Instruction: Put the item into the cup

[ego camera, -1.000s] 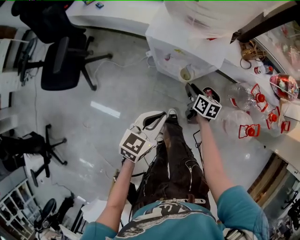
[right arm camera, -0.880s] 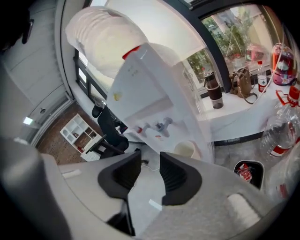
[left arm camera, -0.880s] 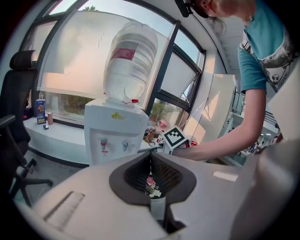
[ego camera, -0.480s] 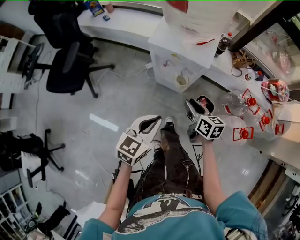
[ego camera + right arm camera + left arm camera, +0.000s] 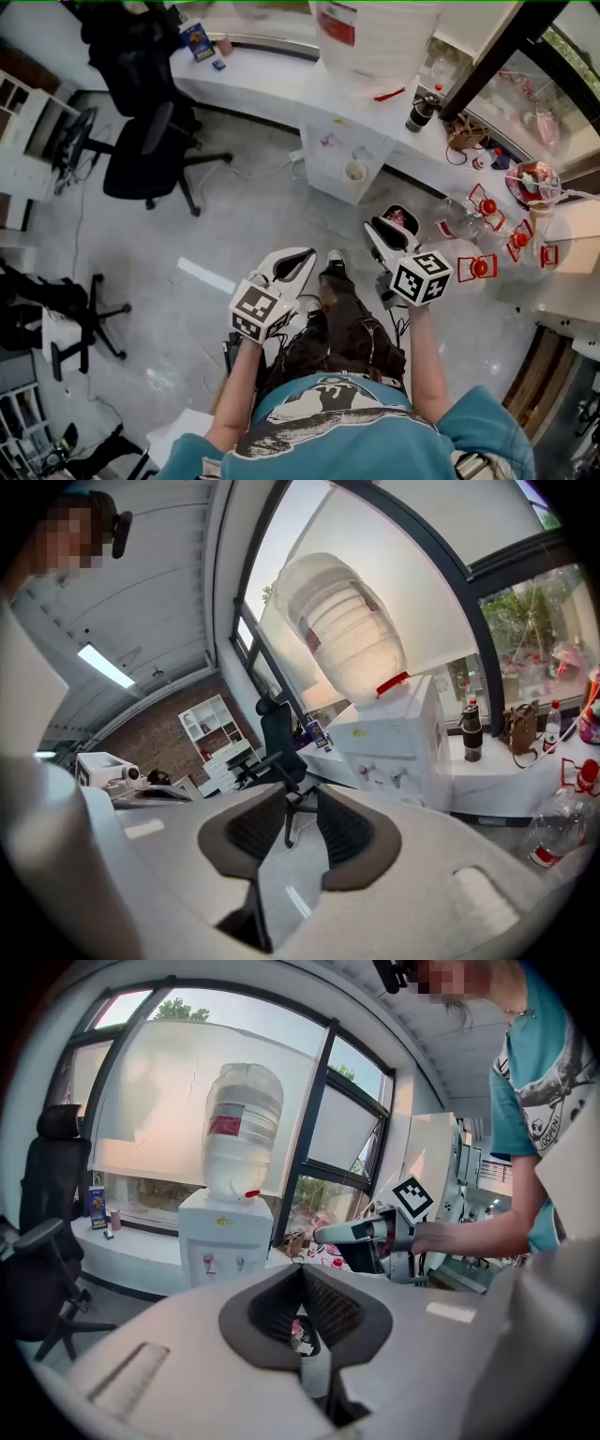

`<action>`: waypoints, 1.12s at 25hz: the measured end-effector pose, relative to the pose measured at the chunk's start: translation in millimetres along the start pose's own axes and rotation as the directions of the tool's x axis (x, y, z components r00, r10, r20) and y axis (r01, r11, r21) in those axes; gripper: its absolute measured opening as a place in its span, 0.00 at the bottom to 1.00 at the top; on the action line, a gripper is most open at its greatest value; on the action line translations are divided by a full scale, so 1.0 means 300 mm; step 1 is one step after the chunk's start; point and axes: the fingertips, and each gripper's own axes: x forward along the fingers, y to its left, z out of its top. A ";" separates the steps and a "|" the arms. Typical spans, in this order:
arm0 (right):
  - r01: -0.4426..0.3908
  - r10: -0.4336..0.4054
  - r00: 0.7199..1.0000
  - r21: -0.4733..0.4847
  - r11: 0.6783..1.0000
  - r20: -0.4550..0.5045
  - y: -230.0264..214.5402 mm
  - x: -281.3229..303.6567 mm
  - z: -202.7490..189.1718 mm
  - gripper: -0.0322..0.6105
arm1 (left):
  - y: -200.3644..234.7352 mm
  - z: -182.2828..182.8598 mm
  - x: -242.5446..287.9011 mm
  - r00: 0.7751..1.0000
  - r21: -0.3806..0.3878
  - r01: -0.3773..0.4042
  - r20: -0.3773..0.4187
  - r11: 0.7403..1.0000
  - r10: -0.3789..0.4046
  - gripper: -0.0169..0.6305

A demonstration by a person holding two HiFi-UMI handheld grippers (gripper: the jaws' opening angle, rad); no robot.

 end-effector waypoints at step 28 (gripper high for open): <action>-0.070 0.068 0.997 -0.130 0.989 -0.022 0.473 -0.265 -0.135 0.15 | -0.283 -0.081 -0.258 0.993 -0.063 0.060 0.102 0.996 -0.053 0.03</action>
